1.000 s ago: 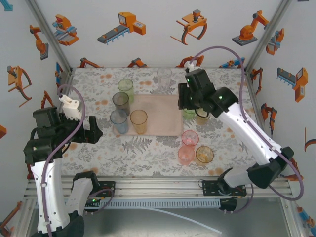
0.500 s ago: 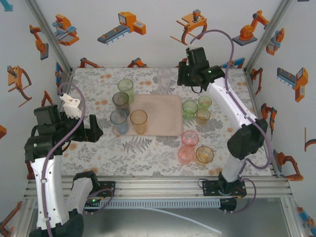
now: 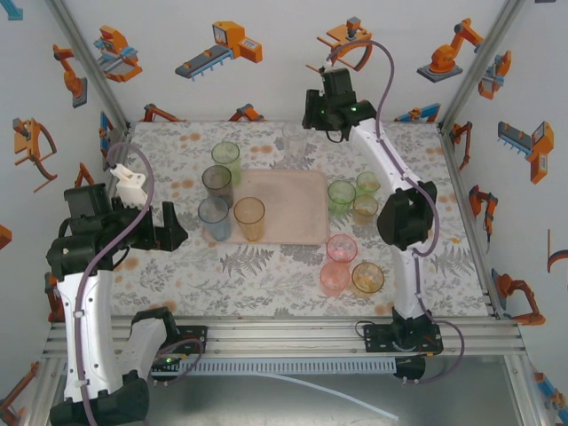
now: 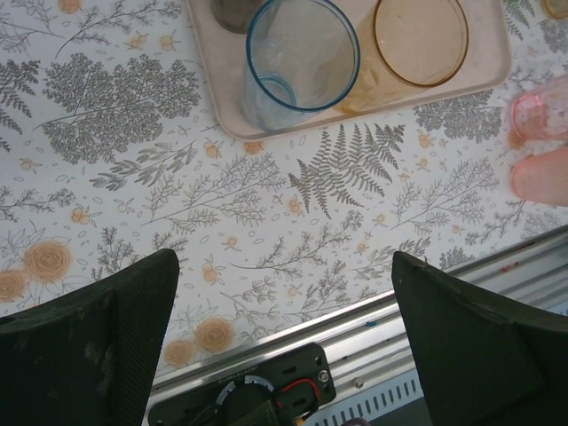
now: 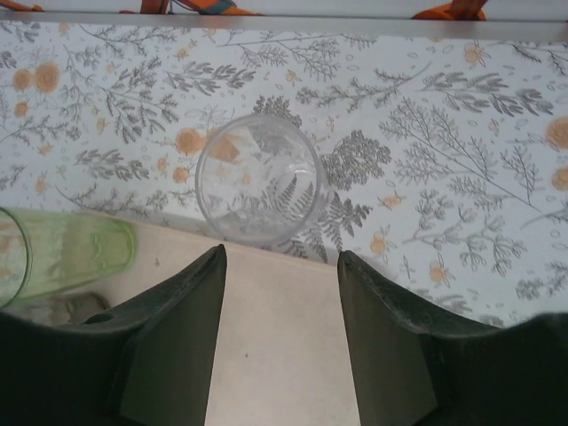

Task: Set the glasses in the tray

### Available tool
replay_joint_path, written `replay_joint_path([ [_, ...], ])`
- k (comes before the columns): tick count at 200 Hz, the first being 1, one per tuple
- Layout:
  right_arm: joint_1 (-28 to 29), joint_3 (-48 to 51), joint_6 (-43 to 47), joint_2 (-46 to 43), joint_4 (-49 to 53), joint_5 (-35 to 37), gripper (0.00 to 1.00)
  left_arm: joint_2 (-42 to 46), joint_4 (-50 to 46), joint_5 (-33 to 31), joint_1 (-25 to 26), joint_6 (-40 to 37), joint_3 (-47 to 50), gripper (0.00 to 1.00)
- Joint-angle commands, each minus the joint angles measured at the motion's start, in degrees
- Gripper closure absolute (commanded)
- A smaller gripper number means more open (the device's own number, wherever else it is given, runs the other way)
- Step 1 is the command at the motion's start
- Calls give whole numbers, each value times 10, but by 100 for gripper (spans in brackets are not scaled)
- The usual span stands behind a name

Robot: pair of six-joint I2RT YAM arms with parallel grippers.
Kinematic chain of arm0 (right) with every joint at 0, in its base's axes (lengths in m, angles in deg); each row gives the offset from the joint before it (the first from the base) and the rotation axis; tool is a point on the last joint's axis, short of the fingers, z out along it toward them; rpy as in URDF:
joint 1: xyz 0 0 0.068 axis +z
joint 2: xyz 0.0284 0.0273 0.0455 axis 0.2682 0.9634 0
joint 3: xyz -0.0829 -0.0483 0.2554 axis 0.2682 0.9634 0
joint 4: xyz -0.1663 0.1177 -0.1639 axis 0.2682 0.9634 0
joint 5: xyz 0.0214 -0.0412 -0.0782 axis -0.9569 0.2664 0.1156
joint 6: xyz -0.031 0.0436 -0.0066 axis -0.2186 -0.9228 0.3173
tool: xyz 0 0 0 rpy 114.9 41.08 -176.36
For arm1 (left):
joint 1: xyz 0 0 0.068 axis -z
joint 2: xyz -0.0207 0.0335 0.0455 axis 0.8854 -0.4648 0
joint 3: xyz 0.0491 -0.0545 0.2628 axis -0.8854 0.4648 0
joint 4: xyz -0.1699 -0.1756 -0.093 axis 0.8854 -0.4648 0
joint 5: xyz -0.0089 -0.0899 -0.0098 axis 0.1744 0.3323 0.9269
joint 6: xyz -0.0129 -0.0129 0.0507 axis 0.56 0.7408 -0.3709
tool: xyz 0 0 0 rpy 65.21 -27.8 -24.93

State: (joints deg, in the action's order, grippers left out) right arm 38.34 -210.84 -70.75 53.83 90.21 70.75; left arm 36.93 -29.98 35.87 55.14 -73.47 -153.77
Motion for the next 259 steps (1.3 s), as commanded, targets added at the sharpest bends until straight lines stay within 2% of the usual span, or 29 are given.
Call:
replay_joint_path([
  [1, -4, -60, 3, 32, -2, -7, 50, -2, 12, 29, 0, -12, -2, 3],
  [38, -5, -128, -3, 89, 23, -5, 51, -15, 23, 32, 1, 0, -8, 3],
  [86, -5, -116, 5, 99, 27, 20, 52, -18, 28, 34, 1, 4, -11, 3],
  [259, -15, -124, -2, 133, 88, 24, 59, -17, 35, 35, 4, 10, -4, 3],
])
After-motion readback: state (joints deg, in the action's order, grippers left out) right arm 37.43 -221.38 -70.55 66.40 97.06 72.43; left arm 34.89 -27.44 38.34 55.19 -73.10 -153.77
